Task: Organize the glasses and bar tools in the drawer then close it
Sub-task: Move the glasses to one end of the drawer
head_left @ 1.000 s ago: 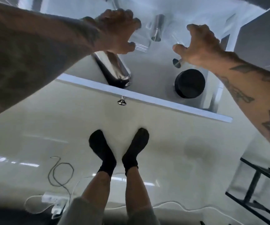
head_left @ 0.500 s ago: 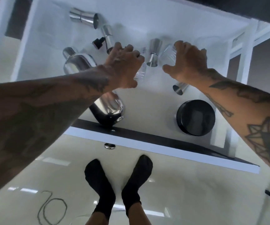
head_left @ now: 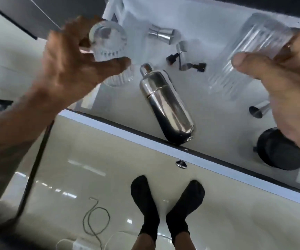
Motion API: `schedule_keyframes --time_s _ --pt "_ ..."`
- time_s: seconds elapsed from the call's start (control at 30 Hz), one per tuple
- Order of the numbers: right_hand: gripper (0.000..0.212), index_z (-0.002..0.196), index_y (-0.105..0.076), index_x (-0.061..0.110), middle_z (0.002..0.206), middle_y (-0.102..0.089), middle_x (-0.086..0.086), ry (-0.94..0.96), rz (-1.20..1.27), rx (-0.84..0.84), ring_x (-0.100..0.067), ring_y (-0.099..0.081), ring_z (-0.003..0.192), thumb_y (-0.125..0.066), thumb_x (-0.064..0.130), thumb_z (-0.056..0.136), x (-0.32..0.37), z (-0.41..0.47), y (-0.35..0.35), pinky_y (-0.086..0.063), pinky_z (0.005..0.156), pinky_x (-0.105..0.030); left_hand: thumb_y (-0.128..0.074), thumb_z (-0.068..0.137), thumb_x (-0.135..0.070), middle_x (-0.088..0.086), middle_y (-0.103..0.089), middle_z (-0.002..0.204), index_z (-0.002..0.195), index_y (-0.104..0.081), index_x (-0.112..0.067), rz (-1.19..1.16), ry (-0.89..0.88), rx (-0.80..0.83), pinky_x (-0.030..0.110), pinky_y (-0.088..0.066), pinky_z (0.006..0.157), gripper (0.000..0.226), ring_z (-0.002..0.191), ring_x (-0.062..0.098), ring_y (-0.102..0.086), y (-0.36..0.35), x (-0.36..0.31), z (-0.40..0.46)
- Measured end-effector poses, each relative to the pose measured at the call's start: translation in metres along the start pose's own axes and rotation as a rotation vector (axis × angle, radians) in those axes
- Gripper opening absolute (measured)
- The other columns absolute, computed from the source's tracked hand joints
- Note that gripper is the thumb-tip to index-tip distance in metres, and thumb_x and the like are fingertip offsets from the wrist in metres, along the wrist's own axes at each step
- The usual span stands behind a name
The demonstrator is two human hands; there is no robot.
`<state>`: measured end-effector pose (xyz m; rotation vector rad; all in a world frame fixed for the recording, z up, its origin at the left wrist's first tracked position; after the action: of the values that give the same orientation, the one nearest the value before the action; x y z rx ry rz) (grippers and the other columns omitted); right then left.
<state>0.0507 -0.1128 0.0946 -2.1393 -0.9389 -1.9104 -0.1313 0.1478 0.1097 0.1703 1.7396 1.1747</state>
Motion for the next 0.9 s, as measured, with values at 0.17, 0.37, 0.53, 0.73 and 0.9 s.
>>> schedule_keyframes --time_s 0.17,0.37,0.53,0.73,0.9 --pt "0.060 0.117 -0.050 0.030 0.115 -0.068 0.010 -0.047 0.097 0.325 -0.004 -0.071 0.093 -0.083 0.034 0.067 0.009 -0.031 -0.084 -0.057 0.078 -0.026 -0.087 0.053 -0.041 -0.007 -0.070 0.100 0.106 -0.067 -0.030 -0.088 0.138 0.158 0.032 -0.060 0.083 0.058 0.091 0.004 -0.067 0.013 0.045 -0.017" --pt "0.058 0.113 -0.049 0.025 0.100 -0.070 0.010 0.032 -0.152 0.454 -0.001 -0.071 0.083 -0.084 0.022 0.067 -0.010 -0.049 -0.139 -0.056 0.070 -0.019 -0.085 0.049 -0.034 -0.015 -0.065 0.093 0.099 -0.063 -0.031 0.051 0.068 0.375 0.033 -0.056 0.075 0.055 0.087 0.012 -0.063 -0.016 0.060 -0.014" --pt "0.056 0.108 -0.051 0.021 0.092 -0.062 0.007 0.277 -0.527 0.552 -0.008 -0.057 0.072 -0.081 0.031 0.061 -0.021 -0.034 -0.167 -0.042 0.061 -0.008 -0.084 0.061 -0.018 -0.008 -0.054 0.112 0.108 -0.051 -0.028 0.287 0.026 0.599 0.038 -0.054 0.073 0.058 0.095 0.020 -0.059 -0.042 0.073 -0.013" --pt "0.061 0.112 -0.045 0.019 0.106 -0.052 0.000 0.492 -0.714 0.650 -0.024 -0.058 0.084 -0.085 0.022 0.067 -0.049 -0.028 -0.187 -0.052 0.070 -0.042 -0.085 0.064 -0.014 -0.001 -0.049 0.109 0.104 -0.038 -0.025 0.344 -0.006 0.680 0.037 -0.047 0.060 0.063 0.086 0.025 -0.057 -0.047 0.080 -0.008" --pt "0.063 0.113 -0.047 0.014 0.106 -0.054 -0.002 0.566 -0.869 0.674 -0.016 -0.054 0.086 -0.085 0.003 0.063 -0.049 -0.033 -0.187 -0.045 0.066 -0.024 -0.085 0.068 -0.011 0.006 -0.055 0.112 0.110 -0.039 -0.021 0.384 -0.032 0.733 0.034 -0.049 0.063 0.064 0.081 0.021 -0.058 -0.051 0.078 -0.010"
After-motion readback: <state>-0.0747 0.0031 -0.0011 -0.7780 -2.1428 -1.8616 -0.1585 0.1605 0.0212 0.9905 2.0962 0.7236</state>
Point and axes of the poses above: each hand's wrist, its own z-axis towards the middle knuckle, its own y-axis out of the back of the hand, x = y × z, the point moved 3 cm from there along z, towards the middle knuckle
